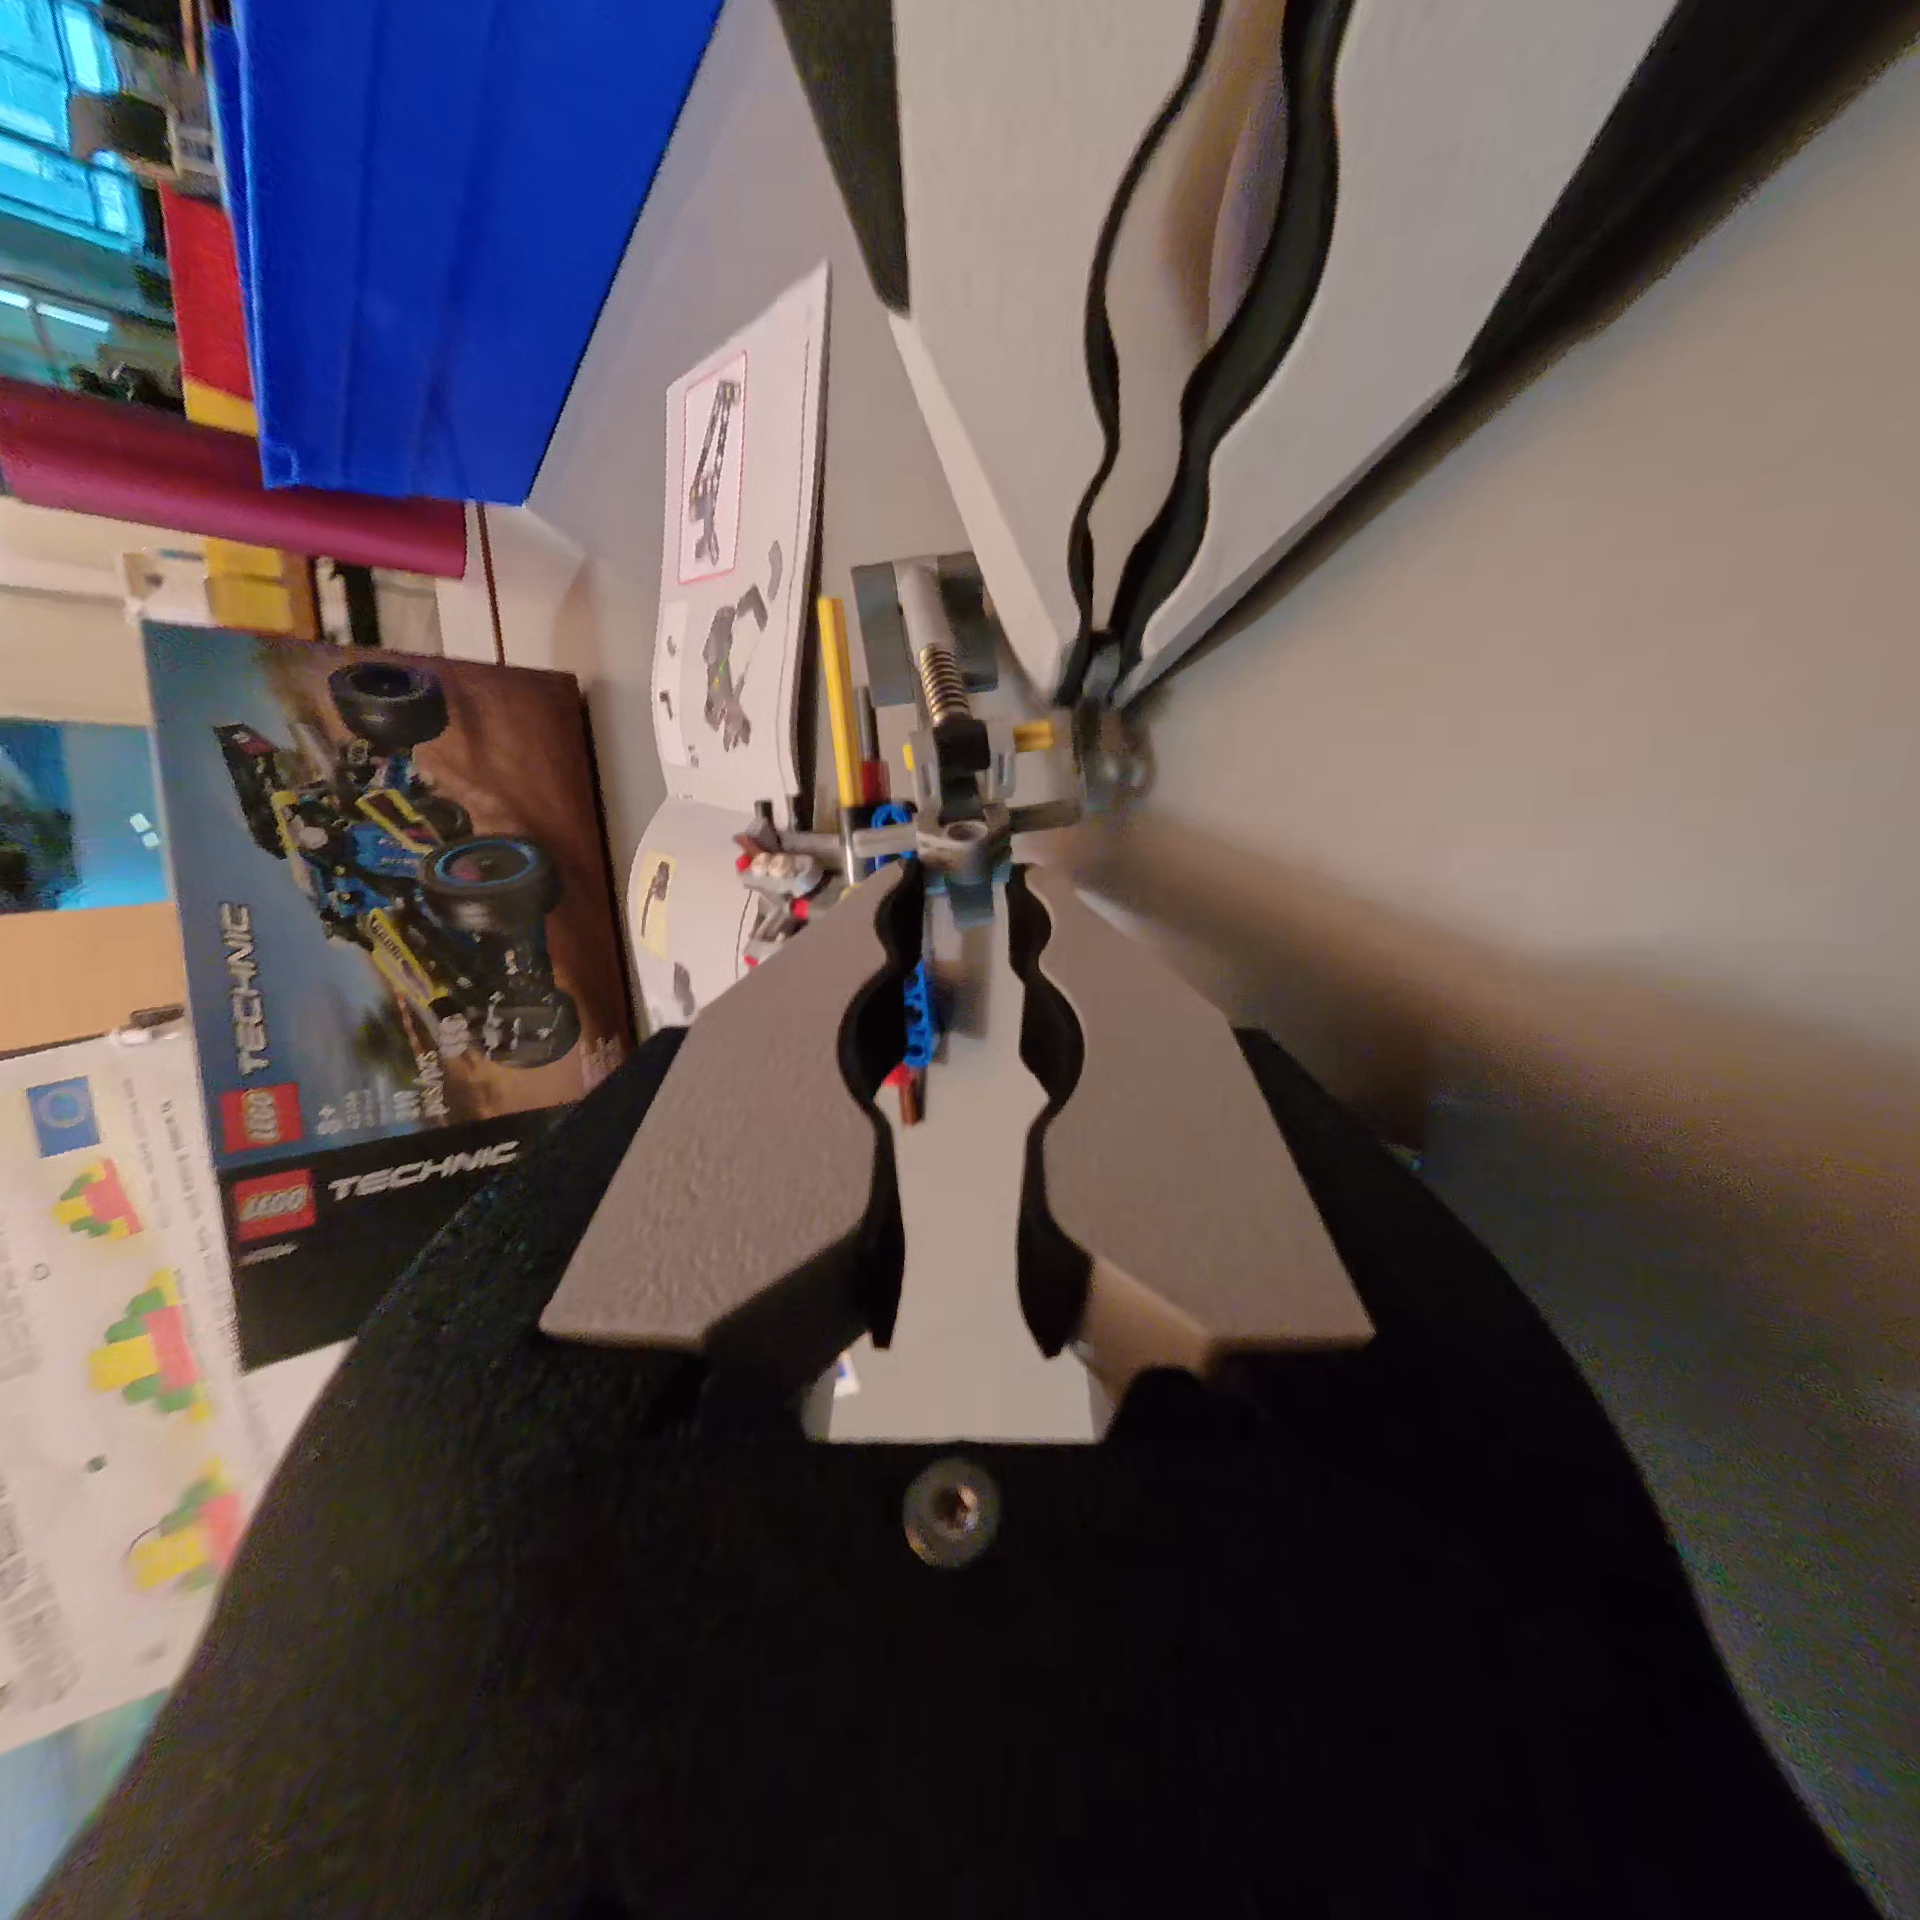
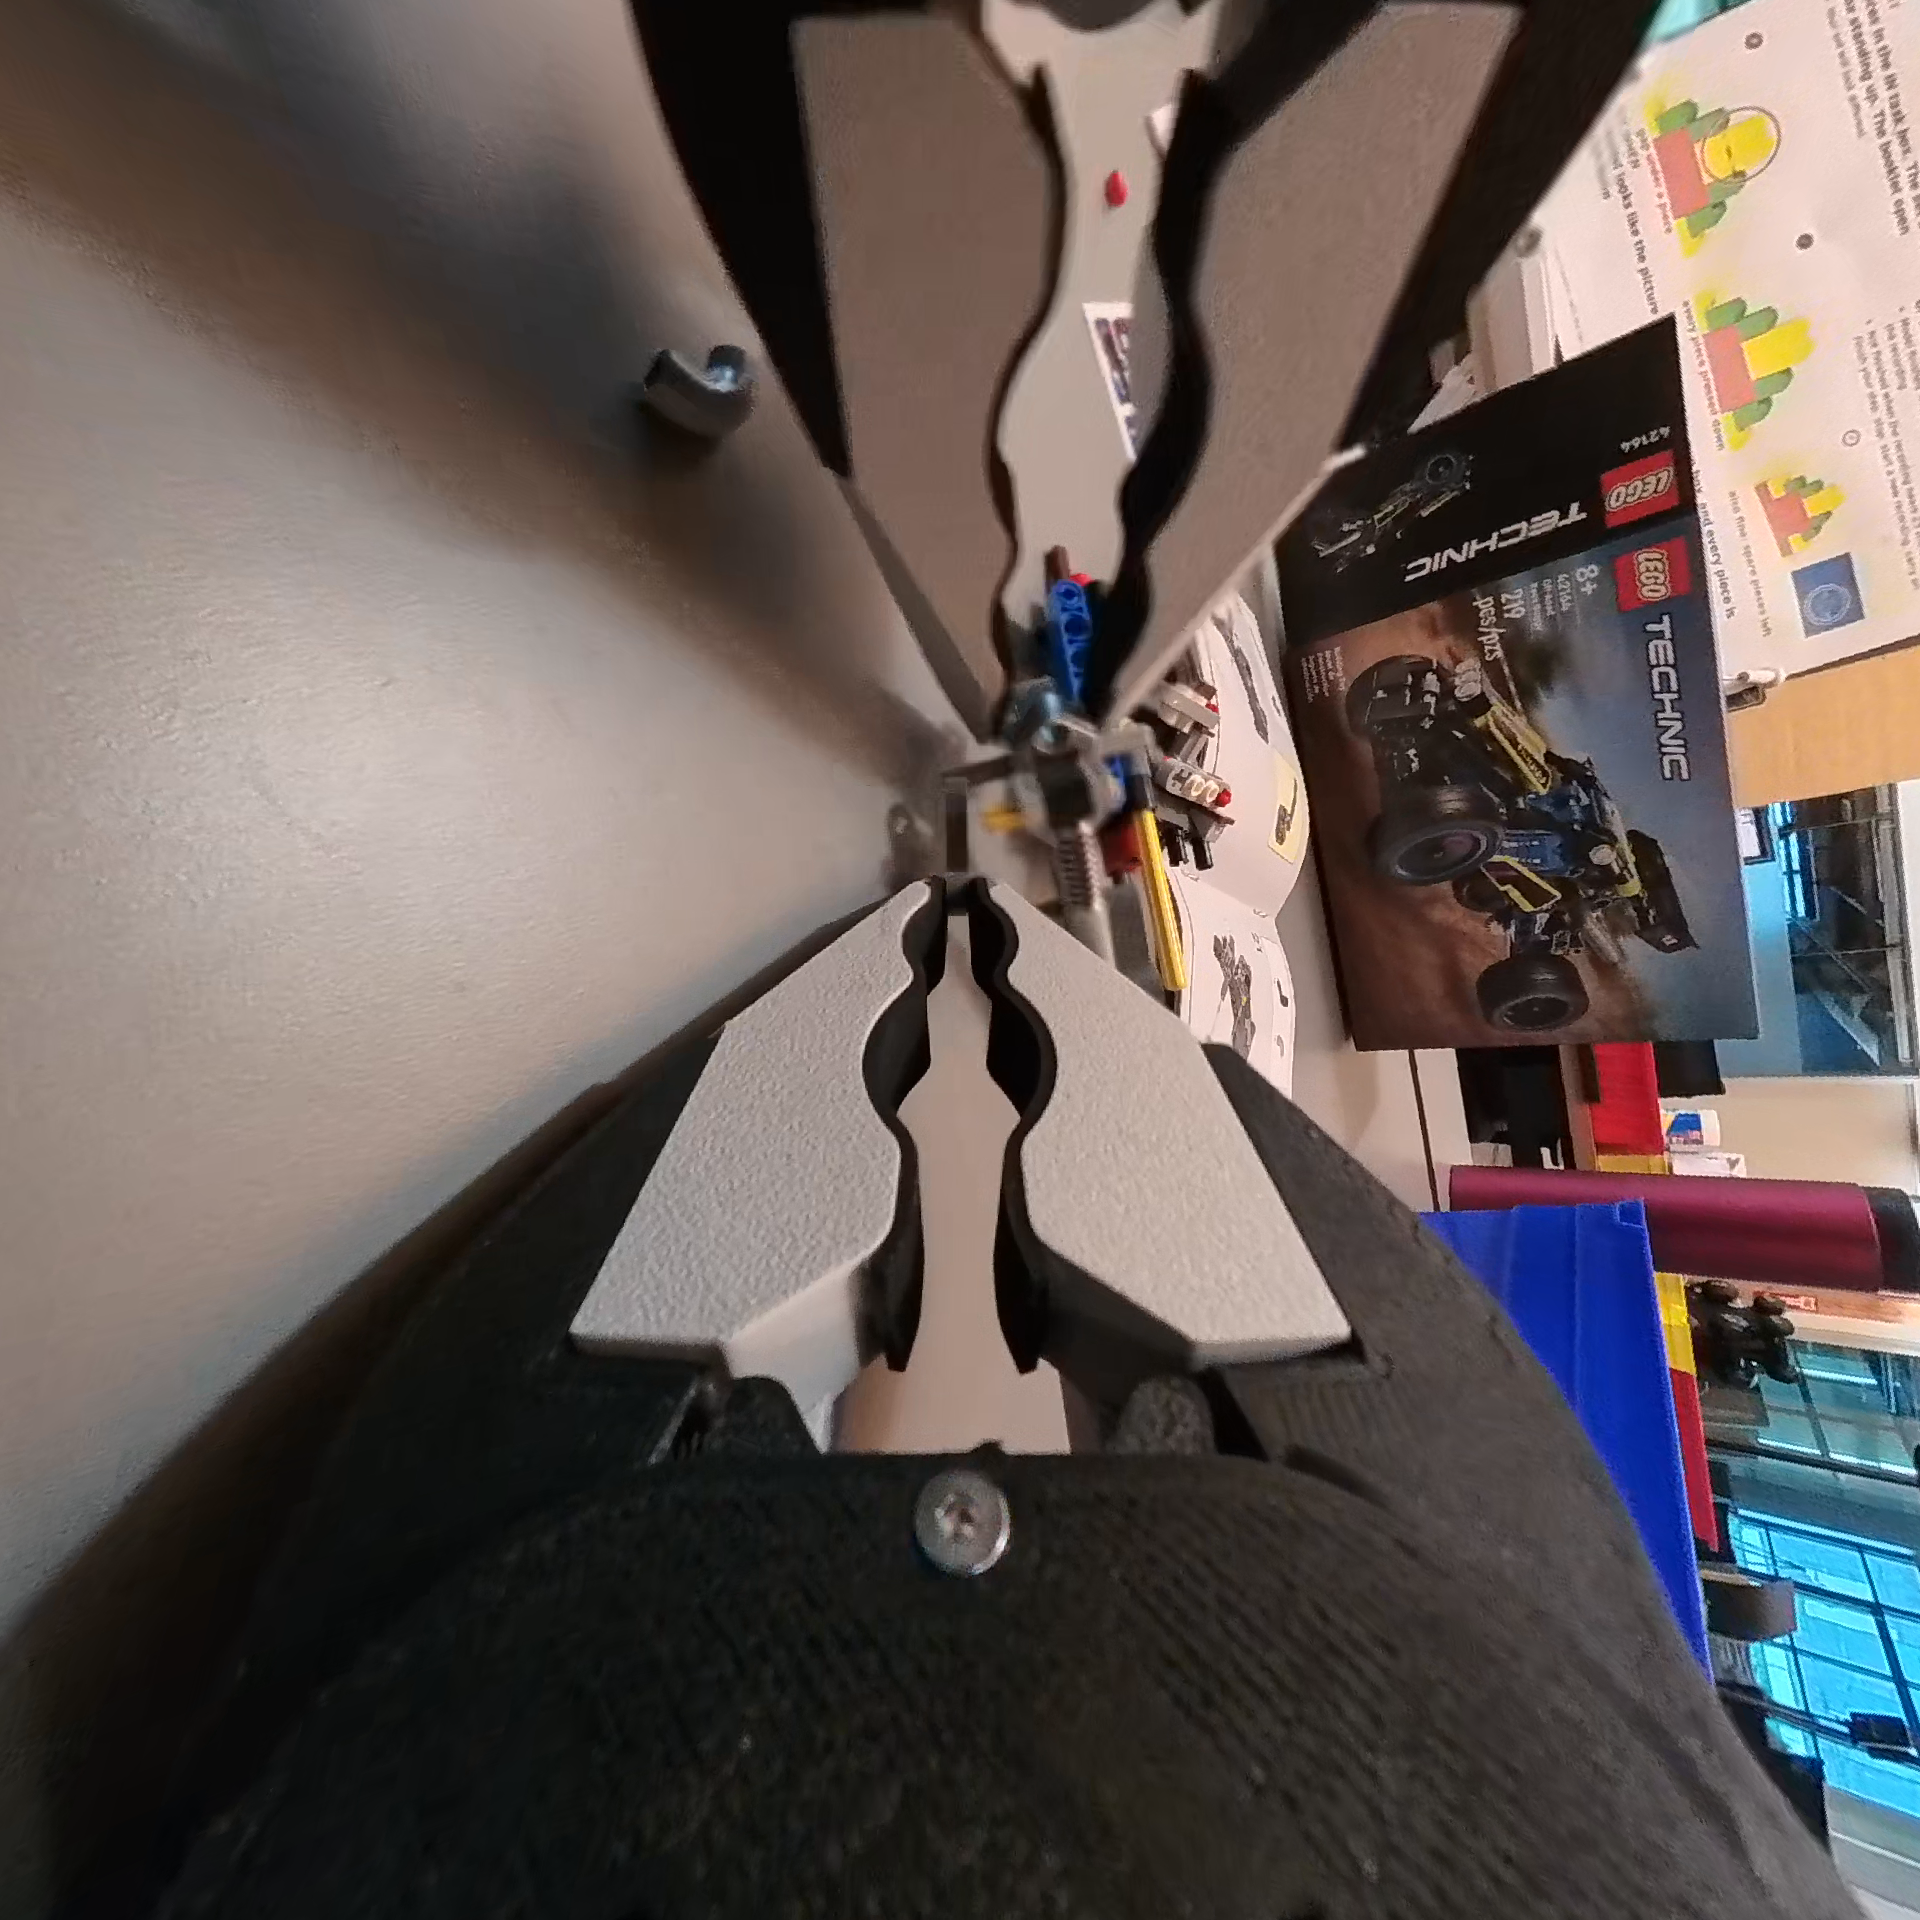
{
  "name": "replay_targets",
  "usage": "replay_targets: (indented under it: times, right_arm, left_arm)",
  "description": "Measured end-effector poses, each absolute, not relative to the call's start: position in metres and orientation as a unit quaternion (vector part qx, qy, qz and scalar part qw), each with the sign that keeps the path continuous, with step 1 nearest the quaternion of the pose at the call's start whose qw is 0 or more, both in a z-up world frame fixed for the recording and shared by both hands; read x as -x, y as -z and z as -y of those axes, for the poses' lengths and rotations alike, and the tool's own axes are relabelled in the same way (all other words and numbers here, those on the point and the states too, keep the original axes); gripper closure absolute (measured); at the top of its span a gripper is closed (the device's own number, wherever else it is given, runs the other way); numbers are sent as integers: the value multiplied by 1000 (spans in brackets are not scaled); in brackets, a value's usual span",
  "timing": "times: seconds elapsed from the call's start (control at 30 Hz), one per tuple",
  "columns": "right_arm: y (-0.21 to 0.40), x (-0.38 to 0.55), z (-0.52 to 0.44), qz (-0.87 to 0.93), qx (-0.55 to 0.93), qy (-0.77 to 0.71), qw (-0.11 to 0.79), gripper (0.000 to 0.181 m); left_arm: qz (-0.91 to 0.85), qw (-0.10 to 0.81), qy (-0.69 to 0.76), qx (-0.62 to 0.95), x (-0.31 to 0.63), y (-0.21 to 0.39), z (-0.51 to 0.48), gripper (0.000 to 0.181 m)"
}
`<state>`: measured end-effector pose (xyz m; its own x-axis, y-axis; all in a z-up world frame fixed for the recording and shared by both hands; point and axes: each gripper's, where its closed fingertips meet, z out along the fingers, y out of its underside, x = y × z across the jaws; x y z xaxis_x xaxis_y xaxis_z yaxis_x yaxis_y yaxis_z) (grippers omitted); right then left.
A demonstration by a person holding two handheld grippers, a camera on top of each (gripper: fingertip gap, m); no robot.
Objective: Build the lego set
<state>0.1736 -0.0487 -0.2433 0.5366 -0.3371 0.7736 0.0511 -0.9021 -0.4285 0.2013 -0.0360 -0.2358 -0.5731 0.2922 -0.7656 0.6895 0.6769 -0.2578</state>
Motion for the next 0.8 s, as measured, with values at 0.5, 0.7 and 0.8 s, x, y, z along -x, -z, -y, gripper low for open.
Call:
replay_targets:
  times: [0.5, 0.7, 0.8]
  right_arm:
    - [240, -172, 46, -94, 849, 460, 244, 179]
    - [231, -171, 44, -113, 837, 441, 304, 179]
    - [228, -168, 41, -96, 833, 441, 319, 179]
  left_arm:
    - [-870, 262, 379, -176, -193, 229, 42, 168]
    - [-860, 182, 449, -162, -189, 223, 43, 168]
    - [-847, 174, 471, -173, -191, 219, 41, 168]
